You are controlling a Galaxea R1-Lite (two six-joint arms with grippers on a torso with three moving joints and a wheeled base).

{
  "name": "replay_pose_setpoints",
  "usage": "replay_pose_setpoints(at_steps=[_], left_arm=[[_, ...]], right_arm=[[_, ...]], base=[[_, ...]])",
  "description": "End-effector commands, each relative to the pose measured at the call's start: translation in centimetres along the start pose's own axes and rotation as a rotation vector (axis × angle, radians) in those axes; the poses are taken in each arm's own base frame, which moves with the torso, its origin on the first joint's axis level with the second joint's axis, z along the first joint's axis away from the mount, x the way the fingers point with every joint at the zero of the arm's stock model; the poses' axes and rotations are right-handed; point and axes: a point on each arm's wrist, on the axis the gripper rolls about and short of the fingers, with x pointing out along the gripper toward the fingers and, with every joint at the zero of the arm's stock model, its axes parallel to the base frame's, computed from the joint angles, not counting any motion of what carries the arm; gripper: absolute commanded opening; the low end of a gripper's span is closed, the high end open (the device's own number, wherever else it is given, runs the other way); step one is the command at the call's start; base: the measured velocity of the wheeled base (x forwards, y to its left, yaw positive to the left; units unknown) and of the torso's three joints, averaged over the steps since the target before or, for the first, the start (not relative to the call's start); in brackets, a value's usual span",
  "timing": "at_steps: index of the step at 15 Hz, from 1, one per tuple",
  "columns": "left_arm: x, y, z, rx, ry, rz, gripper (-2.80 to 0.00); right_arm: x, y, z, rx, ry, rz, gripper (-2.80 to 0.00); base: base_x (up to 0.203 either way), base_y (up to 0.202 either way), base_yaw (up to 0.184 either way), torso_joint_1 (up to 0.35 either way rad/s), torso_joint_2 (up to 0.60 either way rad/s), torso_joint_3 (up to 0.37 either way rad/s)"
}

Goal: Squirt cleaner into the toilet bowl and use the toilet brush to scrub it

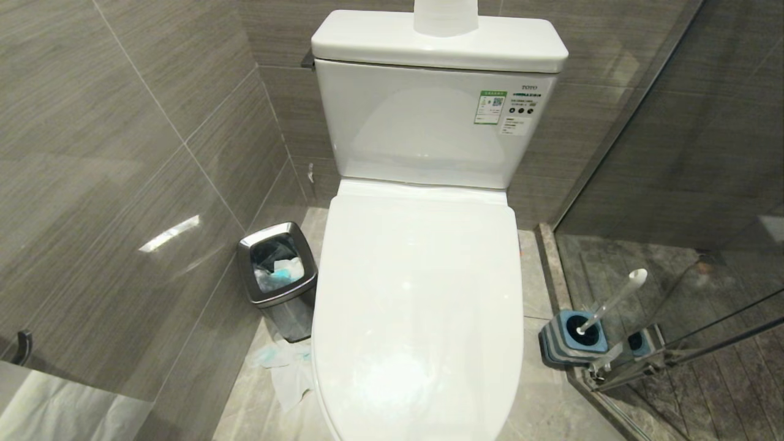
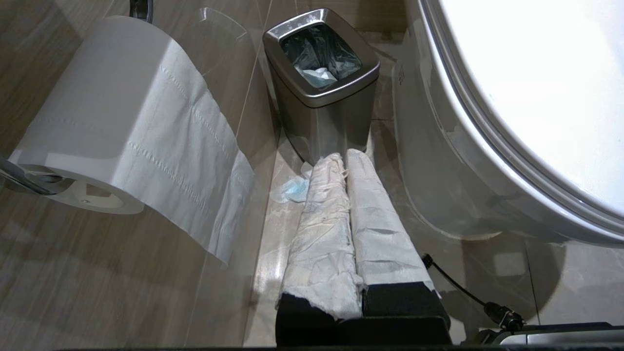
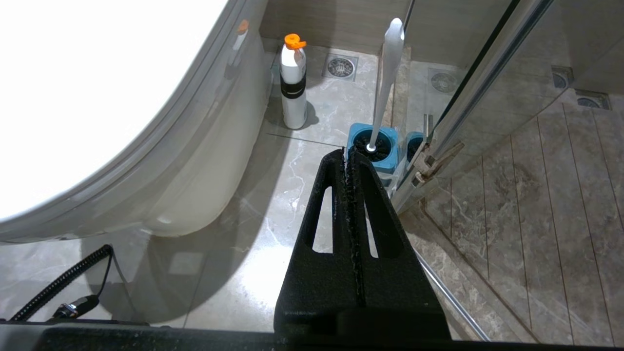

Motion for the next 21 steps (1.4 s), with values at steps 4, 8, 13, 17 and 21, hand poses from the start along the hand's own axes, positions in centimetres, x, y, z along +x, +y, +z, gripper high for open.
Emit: replay_pose_setpoints(at_steps=[4,8,13,17,21], left_arm=[[0.02,0.0,-0.04,-0.001,0.003,0.001,-2.8],[0.02,0.0,-0.04,0.0,0.003,0.001,-2.8],[0.02,0.0,-0.04,-0.001,0.003,0.001,-2.8],[0.02,0.0,-0.04,-0.001,0.003,0.001,-2.8],[0.02,0.0,-0.04,-0.001,0.003,0.001,-2.8]], right_arm=[[0.01,0.0,-0.04,0.001,0.002,0.0,-2.8],[0.01,0.0,-0.01,0.001,0.0,0.0,-2.8],[0.0,0.0,0.0,0.0,0.0,0.0,-2.8],[0.01,0.0,-0.01,0.001,0.001,0.0,-2.8],[0.01,0.0,0.0,0.001,0.0,0.0,-2.8]], base=[[0.0,0.0,0.0,0.0,0.0,0.0],[0.0,0.0,0.0,0.0,0.0,0.0],[0.0,0.0,0.0,0.0,0.0,0.0],[0.0,0.0,0.0,0.0,0.0,0.0],[0.0,0.0,0.0,0.0,0.0,0.0]])
